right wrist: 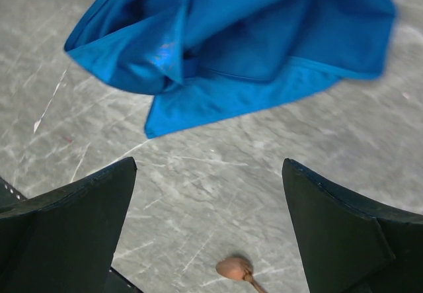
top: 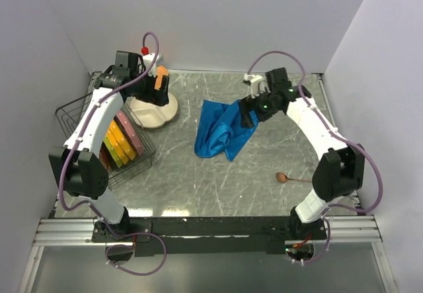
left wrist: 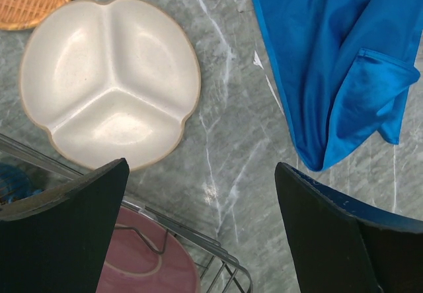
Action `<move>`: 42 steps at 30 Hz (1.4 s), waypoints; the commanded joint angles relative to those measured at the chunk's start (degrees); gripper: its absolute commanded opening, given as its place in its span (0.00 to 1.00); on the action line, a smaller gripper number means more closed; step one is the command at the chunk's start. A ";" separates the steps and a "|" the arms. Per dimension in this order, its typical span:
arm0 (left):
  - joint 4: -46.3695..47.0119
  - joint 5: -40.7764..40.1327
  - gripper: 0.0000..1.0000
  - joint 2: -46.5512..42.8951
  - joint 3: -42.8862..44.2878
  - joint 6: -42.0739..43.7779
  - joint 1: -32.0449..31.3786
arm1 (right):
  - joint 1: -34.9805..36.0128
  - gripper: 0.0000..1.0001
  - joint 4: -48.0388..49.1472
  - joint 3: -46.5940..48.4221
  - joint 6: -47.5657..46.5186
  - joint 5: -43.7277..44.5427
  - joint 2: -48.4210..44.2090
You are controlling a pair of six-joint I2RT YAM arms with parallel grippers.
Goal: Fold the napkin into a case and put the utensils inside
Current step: Pick up the crumpled napkin from the center of the board.
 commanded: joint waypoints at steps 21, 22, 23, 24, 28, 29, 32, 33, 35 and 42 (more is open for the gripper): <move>1.36 2.20 0.99 -3.64 -3.05 -0.71 0.05 | 10.28 0.81 -7.46 21.27 -2.62 -0.97 23.65; 1.36 2.12 0.99 -3.64 -3.22 -0.62 0.05 | 10.37 0.79 -7.29 21.80 -2.44 -1.05 24.26; 1.36 2.11 0.99 -3.64 -3.22 -0.53 0.13 | 10.54 0.78 -7.46 22.59 -2.18 -1.06 25.58; 1.27 2.03 0.99 -3.73 -3.22 -0.53 0.13 | 10.72 0.77 -7.63 24.25 -1.83 -0.97 26.37; 1.27 1.85 0.99 -3.99 -3.31 -0.18 0.05 | 11.16 0.67 -8.42 28.30 -2.09 -0.18 29.45; 1.27 1.76 0.99 -3.99 -3.40 -0.27 0.05 | 11.25 0.67 -8.51 28.92 -2.44 0.00 30.50; 0.92 1.85 0.99 -3.91 -3.49 -0.18 0.05 | 11.86 0.64 -8.87 30.86 -3.14 0.35 32.26; 0.92 1.76 0.99 -3.99 -3.75 -0.18 0.05 | 12.21 0.64 -9.04 31.21 -3.41 0.61 32.70; 0.92 1.41 0.99 -4.17 -4.01 -0.09 0.05 | 12.39 0.62 -9.39 31.56 -3.93 1.14 33.93; 0.92 0.09 0.99 -5.22 -4.98 0.35 0.13 | 12.48 0.54 -10.71 30.69 -4.99 0.88 35.52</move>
